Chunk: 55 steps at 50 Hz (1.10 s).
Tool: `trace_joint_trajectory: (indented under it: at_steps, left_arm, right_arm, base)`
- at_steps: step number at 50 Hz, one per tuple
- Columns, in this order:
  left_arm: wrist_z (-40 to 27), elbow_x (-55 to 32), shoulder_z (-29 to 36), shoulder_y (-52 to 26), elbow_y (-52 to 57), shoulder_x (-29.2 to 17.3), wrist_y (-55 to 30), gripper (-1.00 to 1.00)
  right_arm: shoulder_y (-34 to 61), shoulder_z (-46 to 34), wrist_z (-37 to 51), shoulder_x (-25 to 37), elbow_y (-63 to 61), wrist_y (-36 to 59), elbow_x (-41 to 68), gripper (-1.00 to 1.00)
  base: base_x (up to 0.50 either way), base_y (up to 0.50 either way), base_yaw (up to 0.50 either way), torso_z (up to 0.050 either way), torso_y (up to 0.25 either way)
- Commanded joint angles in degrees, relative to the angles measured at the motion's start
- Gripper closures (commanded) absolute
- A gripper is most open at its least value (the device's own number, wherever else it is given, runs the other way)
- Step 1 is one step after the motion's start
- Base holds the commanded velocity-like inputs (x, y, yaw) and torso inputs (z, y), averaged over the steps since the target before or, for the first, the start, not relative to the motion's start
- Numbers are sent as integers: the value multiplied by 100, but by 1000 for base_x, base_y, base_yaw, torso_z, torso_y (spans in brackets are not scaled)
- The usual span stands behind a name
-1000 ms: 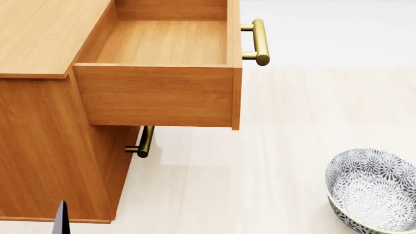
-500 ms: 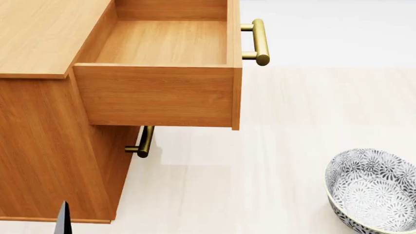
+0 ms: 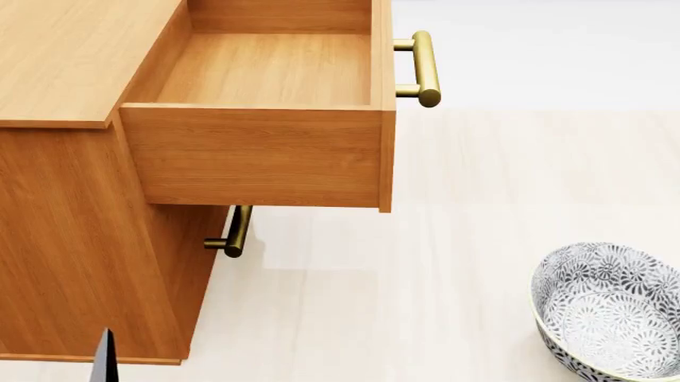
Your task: Put the ketchup in the top drawer of the cabinet.
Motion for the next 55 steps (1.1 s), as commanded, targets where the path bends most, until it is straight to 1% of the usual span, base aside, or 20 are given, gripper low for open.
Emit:
trace_joint_trajectory:
  at_steps: [1,29,55]
  left_arm:
    - [-27,4,37,-21,-13,-14,-13,-100]
    - [-97,-16,80,-50,-58,-64,9,-100]
    - [-155,-45,120,-76,-98,-103,21,-100]
  right_arm:
    - [-134,-175,-493,-85,225,-479,-8,-100]
    - [-31,-202,-972,-289,1145,-1135,176,-100]
    - [66,-304,-1019,-358,1463,-1281,106,-100]
  base:
    - [0,0,0,0,0]
    - [0,0,0,0,0]
    - [0,0,0,0,0]
